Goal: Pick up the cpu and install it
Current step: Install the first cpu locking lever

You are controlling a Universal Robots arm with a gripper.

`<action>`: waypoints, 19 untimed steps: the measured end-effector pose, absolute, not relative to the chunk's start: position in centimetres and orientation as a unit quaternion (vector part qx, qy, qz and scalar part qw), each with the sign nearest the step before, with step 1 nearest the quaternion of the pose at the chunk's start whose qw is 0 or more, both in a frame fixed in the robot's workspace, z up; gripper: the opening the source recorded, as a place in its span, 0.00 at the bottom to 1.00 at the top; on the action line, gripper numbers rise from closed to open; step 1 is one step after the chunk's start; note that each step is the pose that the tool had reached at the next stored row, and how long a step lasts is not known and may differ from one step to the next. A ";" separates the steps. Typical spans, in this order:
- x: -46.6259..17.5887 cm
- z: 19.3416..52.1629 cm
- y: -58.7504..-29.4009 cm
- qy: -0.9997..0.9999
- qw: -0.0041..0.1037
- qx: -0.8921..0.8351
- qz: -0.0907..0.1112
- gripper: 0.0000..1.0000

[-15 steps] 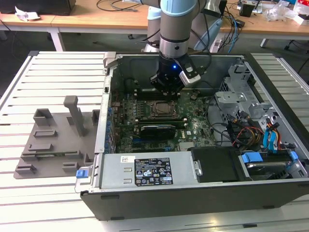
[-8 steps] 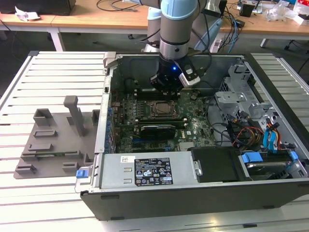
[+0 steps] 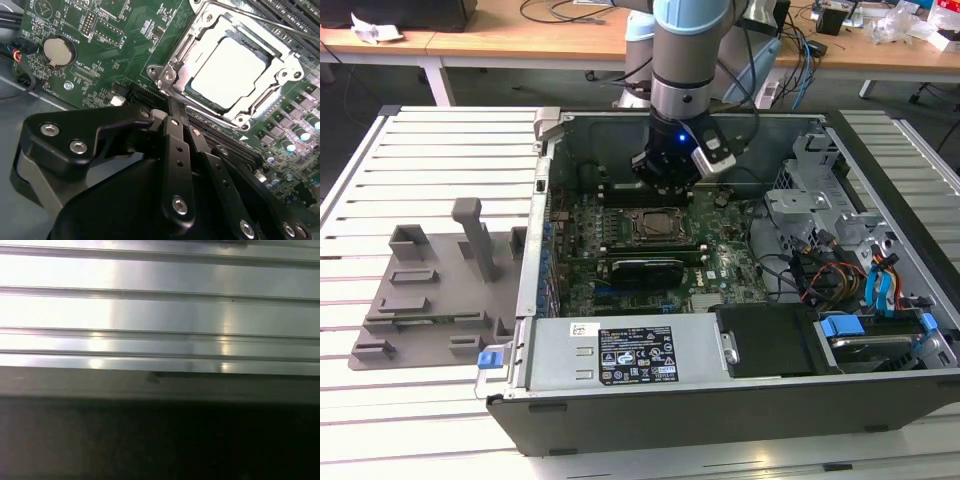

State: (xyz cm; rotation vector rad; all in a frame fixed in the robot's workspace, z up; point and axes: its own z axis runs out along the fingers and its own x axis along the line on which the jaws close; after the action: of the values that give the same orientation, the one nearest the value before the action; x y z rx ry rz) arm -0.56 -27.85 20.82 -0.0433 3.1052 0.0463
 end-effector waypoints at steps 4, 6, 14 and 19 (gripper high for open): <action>-0.6 20.8 -29.2 1.000 0.018 -0.014 0.015 0.11; -0.6 20.9 -29.5 1.000 0.018 -0.014 0.014 0.11; -0.6 21.5 -30.6 1.000 0.018 -0.014 0.009 0.11; -0.6 23.6 -30.9 1.000 0.020 -0.014 0.007 0.11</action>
State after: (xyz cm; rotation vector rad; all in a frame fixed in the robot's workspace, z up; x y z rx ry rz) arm -0.55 -30.91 23.56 -0.0439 3.1022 0.0203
